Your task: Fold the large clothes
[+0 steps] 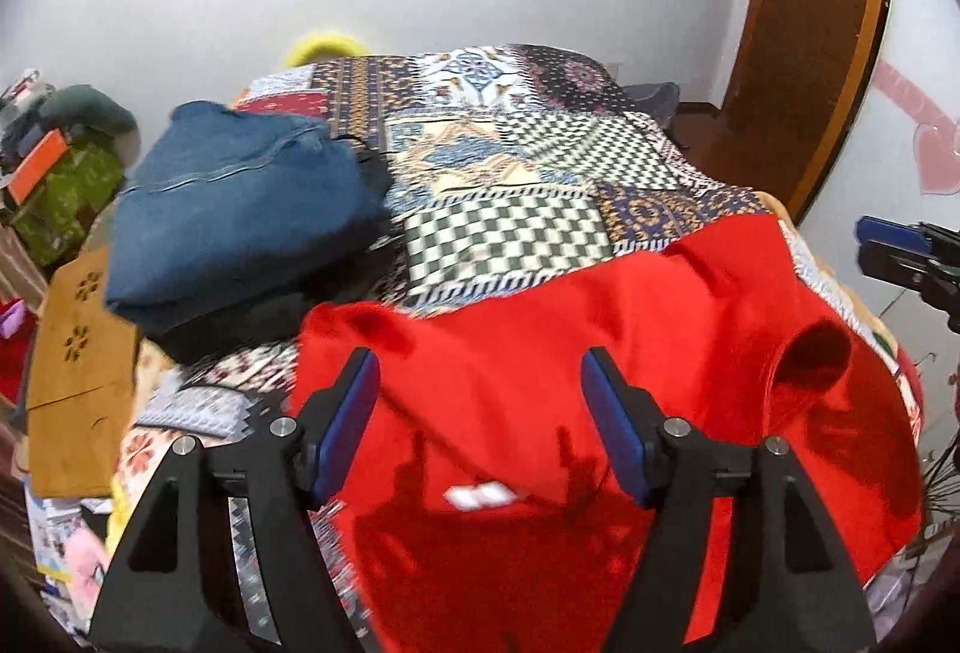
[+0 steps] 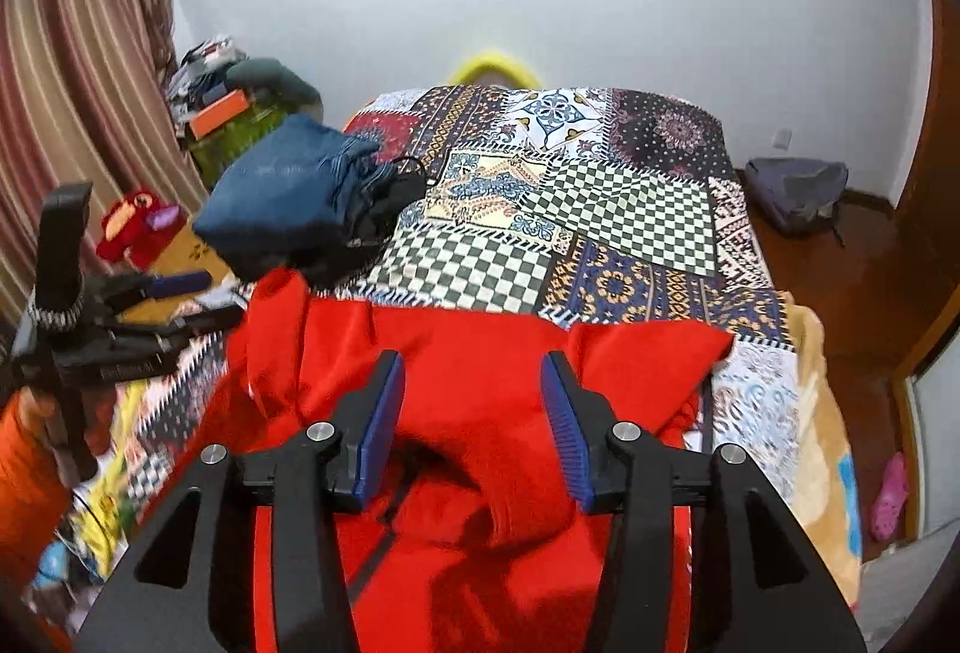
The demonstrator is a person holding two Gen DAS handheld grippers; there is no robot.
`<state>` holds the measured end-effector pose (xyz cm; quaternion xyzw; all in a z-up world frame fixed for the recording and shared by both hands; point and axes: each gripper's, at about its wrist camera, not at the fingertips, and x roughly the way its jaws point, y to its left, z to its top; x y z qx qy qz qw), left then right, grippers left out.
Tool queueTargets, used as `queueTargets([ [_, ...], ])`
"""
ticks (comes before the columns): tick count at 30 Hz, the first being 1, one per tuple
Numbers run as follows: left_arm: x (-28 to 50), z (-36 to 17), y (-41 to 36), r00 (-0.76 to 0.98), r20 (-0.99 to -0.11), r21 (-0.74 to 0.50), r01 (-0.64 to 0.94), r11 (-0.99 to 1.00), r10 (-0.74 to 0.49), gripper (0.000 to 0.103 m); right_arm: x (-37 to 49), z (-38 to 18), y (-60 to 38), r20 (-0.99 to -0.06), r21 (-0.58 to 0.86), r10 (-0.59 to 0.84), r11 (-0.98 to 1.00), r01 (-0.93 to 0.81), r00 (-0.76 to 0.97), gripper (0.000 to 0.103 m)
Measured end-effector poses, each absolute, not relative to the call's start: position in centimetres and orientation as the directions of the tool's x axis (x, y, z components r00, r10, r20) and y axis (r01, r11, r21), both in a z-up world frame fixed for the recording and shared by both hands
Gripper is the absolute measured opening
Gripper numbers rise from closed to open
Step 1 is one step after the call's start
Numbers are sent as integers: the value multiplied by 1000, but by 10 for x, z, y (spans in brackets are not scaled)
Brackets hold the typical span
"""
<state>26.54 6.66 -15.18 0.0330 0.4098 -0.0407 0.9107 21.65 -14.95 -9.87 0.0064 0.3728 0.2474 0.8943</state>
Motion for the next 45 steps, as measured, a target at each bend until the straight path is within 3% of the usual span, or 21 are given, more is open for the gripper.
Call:
queueTargets([
  [8,301,-188,30,606,-791,38,189,981,-86,69,253,-141,-148,-754,254,419,896,-364,505,47],
  [15,299,-238,33,527,-850,113,195,974,-7,70,247,-192,-151,-857,225,355,909,-350,373,47],
  [17,291,-244,41,525,-851,138,188,972,20,70,238,-196,-154,-860,198,335,914,-353,385,48],
  [21,270,-246,58,545,-832,206,139,969,99,87,220,-195,-156,-853,155,313,915,-372,417,54],
  [29,237,-251,91,507,-859,122,52,991,79,88,197,-191,-151,-850,90,277,914,-395,448,67],
  [45,200,-243,124,495,-852,174,-37,984,169,89,181,-158,-178,-822,105,273,935,-338,500,67],
])
